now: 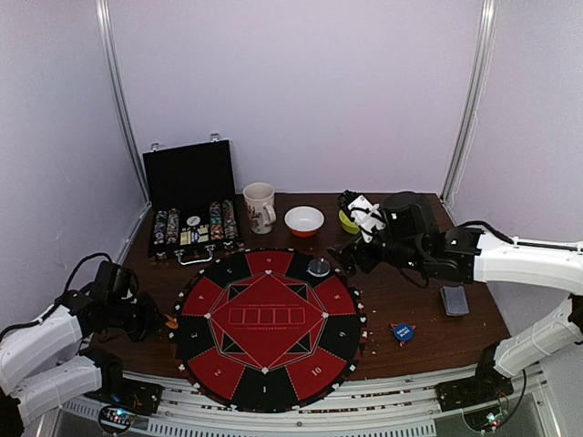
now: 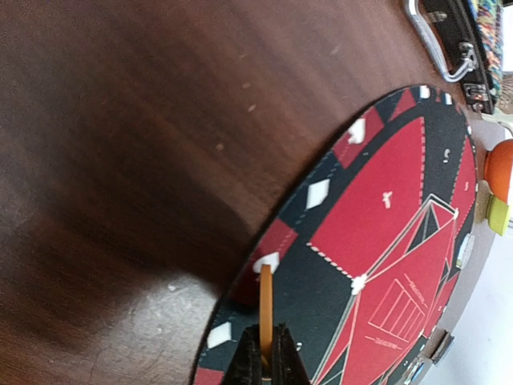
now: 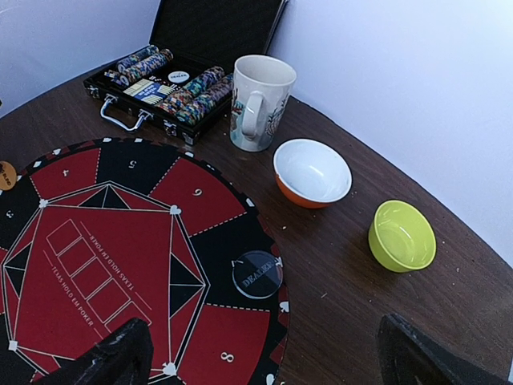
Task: Distribute texas hold em gaming equipment
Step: Place the big blind button at position 3, then pick up the small blind button from the center of the board, then place the small blind button at position10.
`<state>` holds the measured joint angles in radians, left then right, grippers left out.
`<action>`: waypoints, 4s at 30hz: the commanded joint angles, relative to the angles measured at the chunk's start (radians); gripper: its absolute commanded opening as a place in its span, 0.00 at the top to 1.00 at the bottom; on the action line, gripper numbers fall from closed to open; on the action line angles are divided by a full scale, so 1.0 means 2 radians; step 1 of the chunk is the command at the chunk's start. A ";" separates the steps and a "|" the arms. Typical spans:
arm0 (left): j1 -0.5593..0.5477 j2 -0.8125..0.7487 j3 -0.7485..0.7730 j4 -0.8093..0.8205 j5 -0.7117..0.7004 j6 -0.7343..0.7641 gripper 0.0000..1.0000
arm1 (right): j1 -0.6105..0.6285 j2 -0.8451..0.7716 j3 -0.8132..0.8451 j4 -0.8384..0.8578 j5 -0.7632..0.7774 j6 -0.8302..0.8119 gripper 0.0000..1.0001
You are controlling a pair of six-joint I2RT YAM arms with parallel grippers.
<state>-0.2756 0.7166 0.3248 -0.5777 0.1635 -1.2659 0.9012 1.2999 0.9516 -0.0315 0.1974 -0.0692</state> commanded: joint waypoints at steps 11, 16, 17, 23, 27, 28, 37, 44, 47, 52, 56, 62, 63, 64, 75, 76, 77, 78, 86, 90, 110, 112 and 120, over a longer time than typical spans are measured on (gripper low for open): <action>0.002 0.008 -0.019 -0.007 0.016 -0.013 1.00 | -0.038 0.014 0.088 -0.242 0.043 0.105 0.00; 0.002 0.008 -0.017 -0.005 0.012 -0.013 1.00 | -0.081 0.033 0.103 -0.380 0.038 0.188 0.00; 0.002 0.009 -0.018 -0.006 0.012 -0.012 1.00 | -0.092 0.041 0.103 -0.414 0.024 0.207 0.00; 0.002 0.009 -0.029 -0.006 0.000 -0.016 0.73 | -0.101 0.024 -0.007 -0.425 -0.070 0.252 0.00; 0.002 0.023 -0.022 -0.003 -0.009 0.001 0.73 | -0.103 0.046 -0.037 -0.435 -0.068 0.265 0.02; 0.002 0.028 -0.020 -0.002 -0.007 0.002 0.73 | -0.103 0.047 -0.046 -0.433 -0.073 0.268 0.03; 0.002 0.030 -0.010 -0.002 -0.011 0.024 0.53 | -0.109 0.082 -0.058 -0.391 -0.085 0.258 0.18; 0.002 0.033 0.019 -0.007 -0.045 0.046 0.35 | -0.097 0.073 -0.061 -0.377 -0.110 0.259 0.18; 0.001 0.050 0.046 -0.009 -0.063 0.072 0.30 | -0.094 0.087 -0.054 -0.382 -0.101 0.255 0.18; 0.002 0.074 0.073 -0.009 -0.072 0.094 0.29 | -0.068 0.089 -0.033 -0.387 -0.092 0.247 0.14; 0.002 0.073 0.071 -0.003 -0.076 0.094 0.29 | -0.052 0.096 -0.025 -0.383 -0.099 0.235 0.08; 0.001 0.066 0.073 0.003 -0.082 0.093 0.29 | -0.052 0.110 -0.043 -0.377 -0.080 0.228 0.14; 0.002 0.066 0.076 0.003 -0.084 0.096 0.28 | -0.052 0.112 -0.045 -0.375 -0.077 0.227 0.14; 0.002 0.068 0.079 0.004 -0.087 0.099 0.28 | -0.052 0.115 -0.048 -0.375 -0.071 0.227 0.14; 0.001 0.088 0.092 0.019 -0.085 0.114 0.28 | -0.052 0.123 -0.065 -0.363 -0.074 0.229 0.32; 0.002 0.089 0.091 0.019 -0.085 0.114 0.28 | -0.053 0.123 -0.065 -0.362 -0.074 0.230 0.34; 0.002 0.090 0.089 0.018 -0.083 0.114 0.28 | -0.052 0.122 -0.065 -0.361 -0.075 0.231 0.37; 0.001 0.090 0.084 0.019 -0.080 0.110 0.28 | -0.052 0.122 -0.066 -0.361 -0.076 0.230 0.40; 0.001 0.072 0.035 0.030 -0.058 0.082 0.28 | -0.053 0.121 -0.056 -0.368 -0.079 0.229 0.57; 0.002 0.074 0.030 0.030 -0.053 0.085 0.28 | -0.053 0.118 -0.040 -0.382 -0.071 0.225 0.61; 0.002 0.084 0.027 0.030 -0.049 0.089 0.25 | 0.053 0.197 0.093 -0.310 -0.118 0.194 0.65; 0.001 0.087 0.028 0.029 -0.046 0.094 0.25 | 0.060 0.218 0.105 -0.313 -0.104 0.187 0.65; 0.001 0.088 0.029 0.030 -0.054 0.096 0.24 | 0.076 0.261 0.122 -0.320 -0.078 0.182 0.64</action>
<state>-0.2749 0.8867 0.3794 -0.5468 0.0666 -1.0901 1.0374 1.7962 1.1603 -0.6491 -0.0177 0.3111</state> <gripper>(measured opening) 0.757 0.490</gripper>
